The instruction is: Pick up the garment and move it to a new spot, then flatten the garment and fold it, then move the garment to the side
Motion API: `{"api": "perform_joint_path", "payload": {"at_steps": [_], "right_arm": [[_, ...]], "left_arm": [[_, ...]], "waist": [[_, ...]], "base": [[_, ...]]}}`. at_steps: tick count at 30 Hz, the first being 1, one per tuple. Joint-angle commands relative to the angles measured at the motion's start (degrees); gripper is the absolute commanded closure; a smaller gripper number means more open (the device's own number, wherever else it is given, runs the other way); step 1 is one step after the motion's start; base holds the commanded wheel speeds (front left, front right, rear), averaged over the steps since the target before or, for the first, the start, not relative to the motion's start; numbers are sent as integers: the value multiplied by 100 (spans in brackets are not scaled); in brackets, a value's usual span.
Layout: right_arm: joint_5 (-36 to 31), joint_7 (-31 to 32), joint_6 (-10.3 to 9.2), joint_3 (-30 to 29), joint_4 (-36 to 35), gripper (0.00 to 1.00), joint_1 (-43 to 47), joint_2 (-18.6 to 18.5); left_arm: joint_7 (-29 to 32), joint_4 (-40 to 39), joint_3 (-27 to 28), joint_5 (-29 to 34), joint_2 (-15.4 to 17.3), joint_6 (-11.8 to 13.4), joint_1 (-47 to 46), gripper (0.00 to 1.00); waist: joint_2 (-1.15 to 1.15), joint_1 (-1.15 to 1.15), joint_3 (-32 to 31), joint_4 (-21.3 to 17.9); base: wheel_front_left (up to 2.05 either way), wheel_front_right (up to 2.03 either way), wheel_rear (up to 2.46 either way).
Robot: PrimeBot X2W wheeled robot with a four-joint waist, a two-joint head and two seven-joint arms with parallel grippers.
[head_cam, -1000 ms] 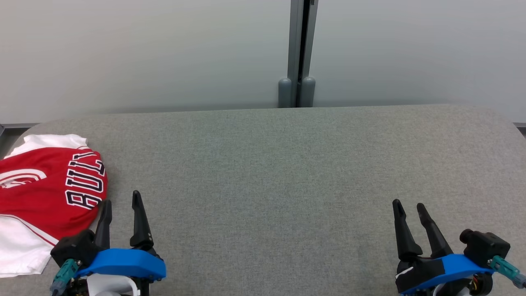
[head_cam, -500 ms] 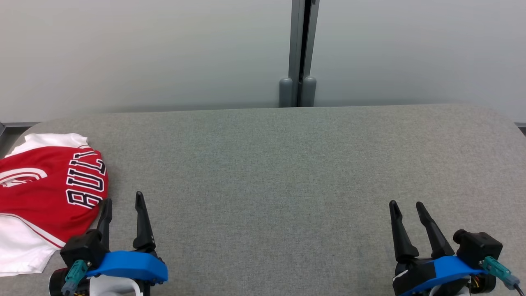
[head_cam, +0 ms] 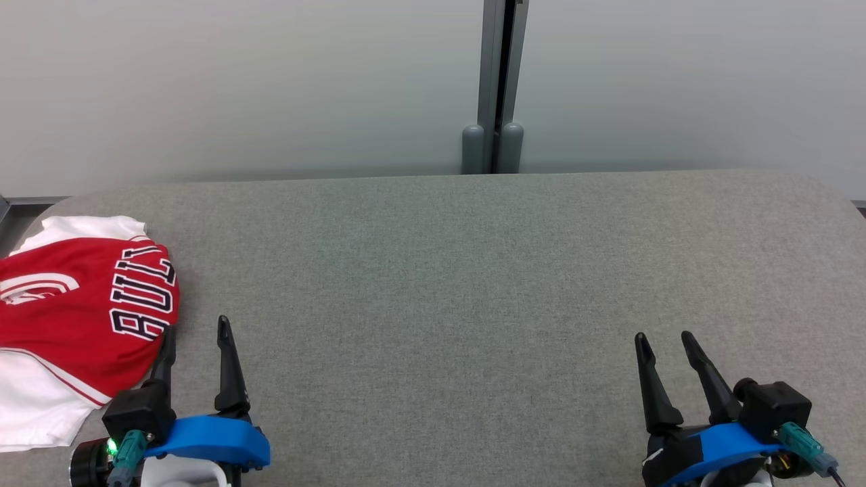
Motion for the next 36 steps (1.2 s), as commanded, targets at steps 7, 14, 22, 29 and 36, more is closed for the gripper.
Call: {"api": "perform_joint_path", "payload": {"at_steps": [7,14,22,29,36], "right_arm": [[-348,-106,14,9,97,0,-74,-53],[-585,-171,14,0,279,0,-100,-53],[-515,-166,14,17,410,0,-130,-52],[-530,-166,14,10,456,0,-130,-52],[-496,-166,14,23,456,0,-134,-51]], "left_arm": [[-106,130,64,273,22,70,-94,0],[-167,335,82,451,26,112,-105,0],[-163,491,74,392,48,147,-126,0],[-163,528,54,356,64,169,-115,0],[-163,514,32,352,83,189,-135,0]], "waist": [[0,0,7,-7],[0,0,-29,-2],[0,0,-67,-2],[0,0,-79,15],[0,0,-91,106]], "base": [[0,0,0],[0,0,0],[0,0,0],[0,0,0],[0,0,0]]}}
